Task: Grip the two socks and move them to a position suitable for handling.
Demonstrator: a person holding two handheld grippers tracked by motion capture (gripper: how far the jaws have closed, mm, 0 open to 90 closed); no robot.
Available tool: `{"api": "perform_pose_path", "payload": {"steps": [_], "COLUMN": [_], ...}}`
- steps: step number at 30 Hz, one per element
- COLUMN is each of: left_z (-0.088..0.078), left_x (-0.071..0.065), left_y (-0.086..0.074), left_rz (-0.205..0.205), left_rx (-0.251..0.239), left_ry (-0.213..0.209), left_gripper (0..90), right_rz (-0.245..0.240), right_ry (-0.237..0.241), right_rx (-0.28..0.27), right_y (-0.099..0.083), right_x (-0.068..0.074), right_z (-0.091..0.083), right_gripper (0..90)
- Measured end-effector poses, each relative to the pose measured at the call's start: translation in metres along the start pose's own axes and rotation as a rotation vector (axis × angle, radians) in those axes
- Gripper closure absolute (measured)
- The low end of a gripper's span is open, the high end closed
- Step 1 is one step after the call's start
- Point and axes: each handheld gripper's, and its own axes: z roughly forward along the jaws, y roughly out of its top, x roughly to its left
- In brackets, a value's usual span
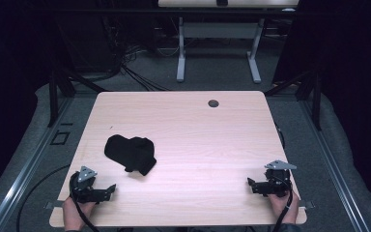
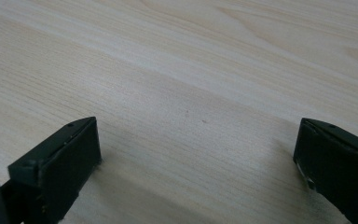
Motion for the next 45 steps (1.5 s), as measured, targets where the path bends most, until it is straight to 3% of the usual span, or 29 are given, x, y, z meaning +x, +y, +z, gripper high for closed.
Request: {"api": "perform_pose_path", "payload": {"steps": [27, 33, 38, 45], "left_z": [0.002, 0.001, -0.004, -0.016], "left_x": [-0.001, -0.001, -0.002, -0.012], "left_y": [0.002, 0.005, 0.012, 0.035], "left_rz": [-0.006, -0.016, -0.049, -0.024], "left_rx": [0.001, 0.029, -0.003, -0.048], "left_ry": [0.006, 0.016, -0.026, -0.076], "left_gripper": [0.3, 0.7, 0.7, 2.8], "right_rz": [0.001, 0.001, 0.002, 0.002], "right_ry": [0.002, 0.002, 0.001, 0.001], "right_rx": [-0.001, -0.001, -0.001, -0.001], "right_y": [0.0, 0.0, 0.0, 0.0], "right_x": [0.0, 0.0, 0.0, 0.0], "right_z": [0.0, 0.0, 0.0, 0.0], "right_gripper": [0.0, 0.0, 0.0, 0.0]}}
